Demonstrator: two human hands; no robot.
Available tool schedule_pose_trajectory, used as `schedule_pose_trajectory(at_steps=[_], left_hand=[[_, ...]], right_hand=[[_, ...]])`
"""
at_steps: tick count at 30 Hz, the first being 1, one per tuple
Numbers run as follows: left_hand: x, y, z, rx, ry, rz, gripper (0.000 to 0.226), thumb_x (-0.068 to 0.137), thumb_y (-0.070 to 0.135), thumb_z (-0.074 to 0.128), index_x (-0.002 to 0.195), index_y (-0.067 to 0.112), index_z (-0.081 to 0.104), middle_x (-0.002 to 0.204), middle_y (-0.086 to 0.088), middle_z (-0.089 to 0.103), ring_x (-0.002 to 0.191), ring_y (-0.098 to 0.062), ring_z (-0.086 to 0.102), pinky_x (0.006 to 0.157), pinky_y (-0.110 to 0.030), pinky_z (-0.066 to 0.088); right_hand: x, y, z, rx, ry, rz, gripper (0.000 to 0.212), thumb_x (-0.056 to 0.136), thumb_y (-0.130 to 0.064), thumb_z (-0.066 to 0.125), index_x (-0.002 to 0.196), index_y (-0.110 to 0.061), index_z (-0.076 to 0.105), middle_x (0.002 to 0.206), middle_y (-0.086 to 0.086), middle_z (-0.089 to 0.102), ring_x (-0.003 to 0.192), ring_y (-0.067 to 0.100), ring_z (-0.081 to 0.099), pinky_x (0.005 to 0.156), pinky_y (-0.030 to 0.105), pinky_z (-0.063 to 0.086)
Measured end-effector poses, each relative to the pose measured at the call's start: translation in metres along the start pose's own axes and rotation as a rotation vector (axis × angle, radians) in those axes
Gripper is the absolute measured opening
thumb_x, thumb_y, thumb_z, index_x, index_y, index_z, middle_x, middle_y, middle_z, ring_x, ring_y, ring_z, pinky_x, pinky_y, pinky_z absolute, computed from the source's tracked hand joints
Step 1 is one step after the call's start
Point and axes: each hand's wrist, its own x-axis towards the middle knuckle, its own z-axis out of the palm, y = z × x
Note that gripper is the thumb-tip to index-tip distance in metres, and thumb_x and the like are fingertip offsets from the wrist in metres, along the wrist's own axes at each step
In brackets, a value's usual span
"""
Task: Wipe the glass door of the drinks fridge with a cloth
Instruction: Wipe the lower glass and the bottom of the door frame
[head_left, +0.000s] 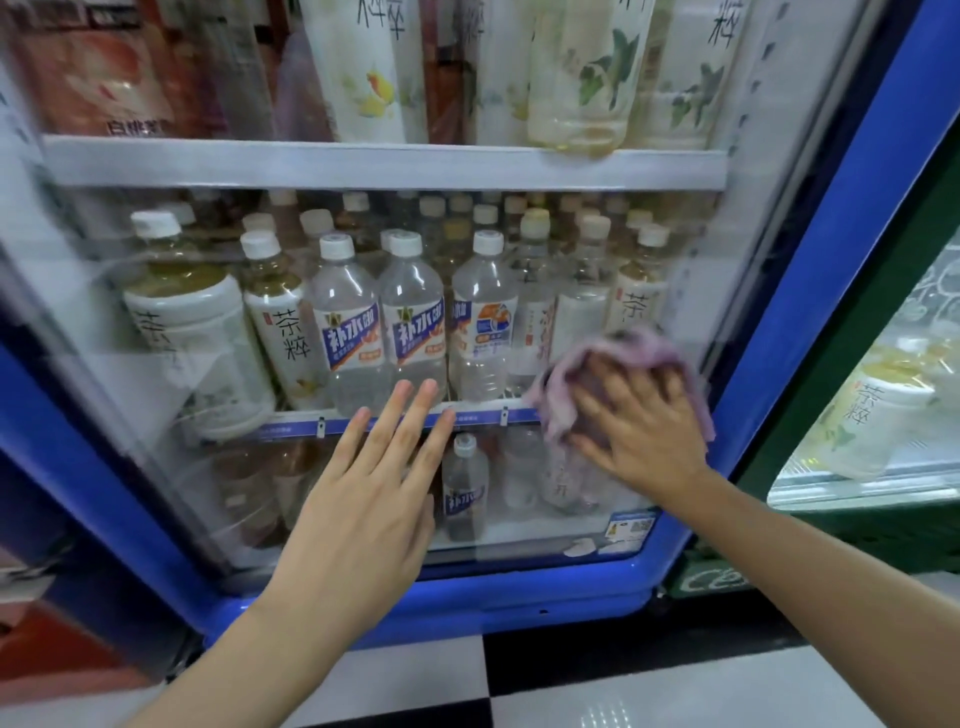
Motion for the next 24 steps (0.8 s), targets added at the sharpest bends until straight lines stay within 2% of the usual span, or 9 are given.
schedule_pose_trajectory(at_steps=[2, 5, 8, 10, 12, 16, 19, 21, 24], left_hand=[[-0.003, -0.005, 0.0, -0.009, -0.008, -0.022, 0.069, 0.1, 0.03, 0.041, 0.164, 0.008, 0.028, 0.173, -0.015, 0.015, 0.161, -0.032, 0.014, 0.126, -0.054, 0.027], [-0.005, -0.011, -0.001, -0.015, -0.005, -0.047, 0.07, 0.099, 0.031, 0.041, 0.163, 0.007, 0.029, 0.173, -0.014, 0.016, 0.161, -0.032, 0.015, 0.125, -0.055, 0.028], [-0.003, -0.014, -0.001, -0.005, -0.006, -0.044, 0.07, 0.099, 0.031, 0.041, 0.163, 0.006, 0.028, 0.174, -0.014, 0.015, 0.161, -0.032, 0.015, 0.125, -0.057, 0.032], [-0.002, -0.014, 0.001, -0.006, -0.003, -0.045, 0.071, 0.098, 0.031, 0.044, 0.163, 0.007, 0.029, 0.174, -0.014, 0.014, 0.161, -0.033, 0.015, 0.125, -0.057, 0.031], [-0.002, -0.014, 0.003, -0.005, -0.003, -0.048, 0.071, 0.098, 0.03, 0.044, 0.163, 0.007, 0.028, 0.174, -0.013, 0.014, 0.161, -0.032, 0.015, 0.125, -0.057, 0.031], [-0.002, -0.016, 0.004, -0.006, -0.011, -0.046, 0.071, 0.099, 0.031, 0.043, 0.164, 0.008, 0.026, 0.174, -0.012, 0.013, 0.161, -0.031, 0.013, 0.126, -0.056, 0.029], [-0.001, -0.019, 0.0, -0.014, -0.032, -0.046, 0.072, 0.099, 0.033, 0.046, 0.164, 0.008, 0.027, 0.174, -0.01, 0.014, 0.161, -0.031, 0.013, 0.126, -0.056, 0.028], [-0.001, -0.021, -0.002, -0.022, -0.049, -0.033, 0.073, 0.101, 0.035, 0.047, 0.165, 0.009, 0.024, 0.175, -0.009, 0.012, 0.161, -0.03, 0.01, 0.127, -0.056, 0.026], [-0.003, -0.027, -0.006, -0.053, -0.055, -0.009, 0.073, 0.102, 0.035, 0.044, 0.166, 0.009, 0.02, 0.175, -0.008, 0.01, 0.162, -0.027, 0.008, 0.128, -0.054, 0.023]], right_hand=[[0.029, 0.008, -0.008, 0.017, 0.075, 0.18, 0.074, 0.107, -0.062, 0.026, 0.168, -0.028, 0.004, 0.177, 0.003, -0.008, 0.163, 0.026, -0.008, 0.129, 0.045, -0.008], [0.039, 0.004, -0.009, 0.022, 0.113, 0.266, 0.073, 0.108, -0.061, 0.028, 0.168, -0.026, 0.007, 0.176, 0.005, -0.012, 0.163, 0.028, -0.011, 0.129, 0.049, -0.012], [0.012, -0.014, 0.003, 0.025, 0.049, 0.121, 0.075, 0.106, -0.057, 0.035, 0.168, -0.021, 0.011, 0.176, 0.011, 0.0, 0.162, 0.03, -0.001, 0.128, 0.053, 0.006], [-0.014, -0.031, 0.014, 0.035, -0.041, -0.105, 0.07, 0.101, -0.05, 0.042, 0.162, -0.024, 0.018, 0.169, 0.011, 0.022, 0.153, 0.032, 0.021, 0.107, 0.054, 0.029], [-0.03, -0.039, 0.019, 0.016, -0.094, -0.244, 0.067, 0.104, -0.046, 0.041, 0.164, -0.025, 0.019, 0.163, 0.004, 0.033, 0.139, 0.033, 0.039, 0.094, 0.051, 0.034], [-0.005, -0.03, 0.003, 0.007, -0.041, -0.273, 0.066, 0.103, -0.047, 0.042, 0.164, -0.026, 0.026, 0.16, 0.002, 0.037, 0.132, 0.031, 0.045, 0.098, 0.049, 0.034], [0.055, -0.015, -0.017, 0.009, 0.07, 0.031, 0.069, 0.105, -0.06, 0.032, 0.166, -0.03, 0.019, 0.174, 0.007, 0.013, 0.157, 0.03, 0.018, 0.127, 0.051, 0.006], [0.085, -0.015, -0.023, 0.01, 0.135, 0.185, 0.075, 0.107, -0.064, 0.026, 0.169, -0.027, 0.009, 0.177, 0.005, -0.006, 0.163, 0.027, -0.005, 0.128, 0.051, -0.015], [0.081, -0.03, -0.014, 0.001, 0.137, 0.202, 0.073, 0.107, -0.064, 0.022, 0.169, -0.028, 0.007, 0.176, 0.007, -0.008, 0.163, 0.029, -0.01, 0.126, 0.054, -0.019]])
